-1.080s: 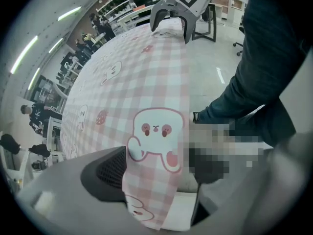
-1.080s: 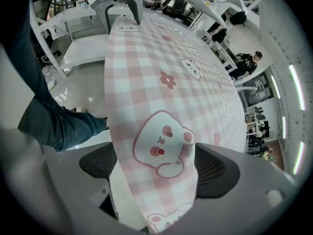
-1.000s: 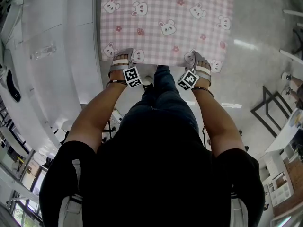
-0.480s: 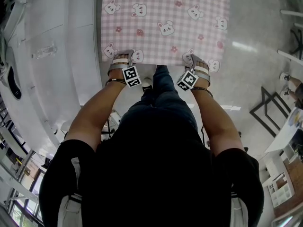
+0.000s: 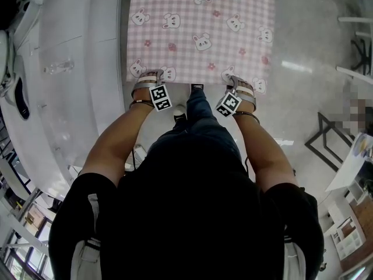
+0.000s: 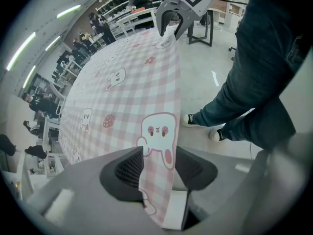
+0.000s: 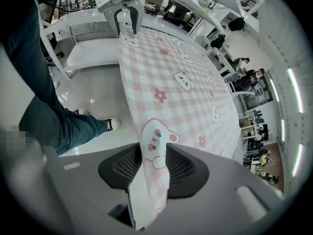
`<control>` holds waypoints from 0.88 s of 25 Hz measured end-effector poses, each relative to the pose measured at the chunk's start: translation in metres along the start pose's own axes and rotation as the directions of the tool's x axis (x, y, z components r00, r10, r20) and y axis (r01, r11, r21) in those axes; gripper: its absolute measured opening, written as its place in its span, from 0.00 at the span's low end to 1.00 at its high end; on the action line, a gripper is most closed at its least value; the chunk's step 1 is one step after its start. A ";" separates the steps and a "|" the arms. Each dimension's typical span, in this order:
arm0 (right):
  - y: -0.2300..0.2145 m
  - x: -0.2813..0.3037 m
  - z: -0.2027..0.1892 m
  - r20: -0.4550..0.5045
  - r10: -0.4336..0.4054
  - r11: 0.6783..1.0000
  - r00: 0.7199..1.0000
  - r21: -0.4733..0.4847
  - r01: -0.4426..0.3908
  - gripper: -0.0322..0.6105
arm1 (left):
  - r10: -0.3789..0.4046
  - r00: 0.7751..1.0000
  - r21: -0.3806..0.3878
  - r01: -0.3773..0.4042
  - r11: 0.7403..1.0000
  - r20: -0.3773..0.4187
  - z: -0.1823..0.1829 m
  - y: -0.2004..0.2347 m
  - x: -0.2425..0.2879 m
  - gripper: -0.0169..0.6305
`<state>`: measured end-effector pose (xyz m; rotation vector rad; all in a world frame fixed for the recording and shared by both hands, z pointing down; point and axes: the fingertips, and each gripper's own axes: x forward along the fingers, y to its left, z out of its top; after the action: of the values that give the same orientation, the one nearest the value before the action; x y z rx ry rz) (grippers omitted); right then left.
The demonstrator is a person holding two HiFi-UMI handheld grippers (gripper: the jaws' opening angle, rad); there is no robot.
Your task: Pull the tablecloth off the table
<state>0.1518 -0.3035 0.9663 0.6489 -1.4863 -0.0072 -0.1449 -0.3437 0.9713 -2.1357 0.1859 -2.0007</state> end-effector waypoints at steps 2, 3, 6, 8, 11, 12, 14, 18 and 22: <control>-0.006 -0.005 -0.001 0.001 -0.010 1.000 1.000 0.005 0.010 0.28 | -0.001 1.000 -0.001 0.001 1.000 0.000 0.000 0.001 -0.004 0.29; -0.009 -0.008 -0.001 0.002 -0.017 1.000 1.000 0.008 0.017 0.26 | -0.001 1.000 -0.001 0.001 1.000 0.003 0.000 0.002 -0.007 0.25; -0.018 -0.017 0.001 0.011 -0.042 0.999 0.999 0.018 0.041 0.16 | 0.002 1.000 0.000 -0.002 1.000 0.010 0.000 0.003 -0.014 0.14; -0.022 -0.022 0.001 0.012 -0.053 0.998 0.999 0.022 0.053 0.13 | 0.008 1.000 0.002 -0.008 1.000 0.011 -0.001 0.005 -0.019 0.08; -0.028 -0.027 0.001 0.004 -0.063 0.998 0.998 0.030 0.063 0.12 | 0.023 1.000 0.009 -0.023 1.000 0.012 -0.002 0.011 -0.026 0.04; -0.031 -0.029 0.001 0.002 -0.068 0.997 0.998 0.034 0.068 0.11 | 0.027 1.000 0.012 -0.027 1.000 0.014 -0.002 0.013 -0.029 0.04; -0.037 -0.034 0.001 0.000 -0.080 0.996 0.997 0.038 0.080 0.11 | 0.032 0.999 0.015 -0.032 0.999 0.017 -0.002 0.018 -0.033 0.03; -0.043 -0.044 0.000 -0.003 -0.091 0.995 0.996 0.039 0.091 0.10 | 0.033 0.999 0.008 -0.033 0.999 0.019 0.000 0.024 -0.042 0.03; -0.049 -0.056 0.000 -0.003 -0.095 0.994 0.995 0.056 0.095 0.09 | 0.035 0.999 0.001 -0.035 0.999 0.024 0.002 0.027 -0.053 0.03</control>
<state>0.1641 -0.3222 0.8956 0.7646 -1.4580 -0.0389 -0.1457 -0.3570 0.9134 -2.1397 0.2162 -1.9541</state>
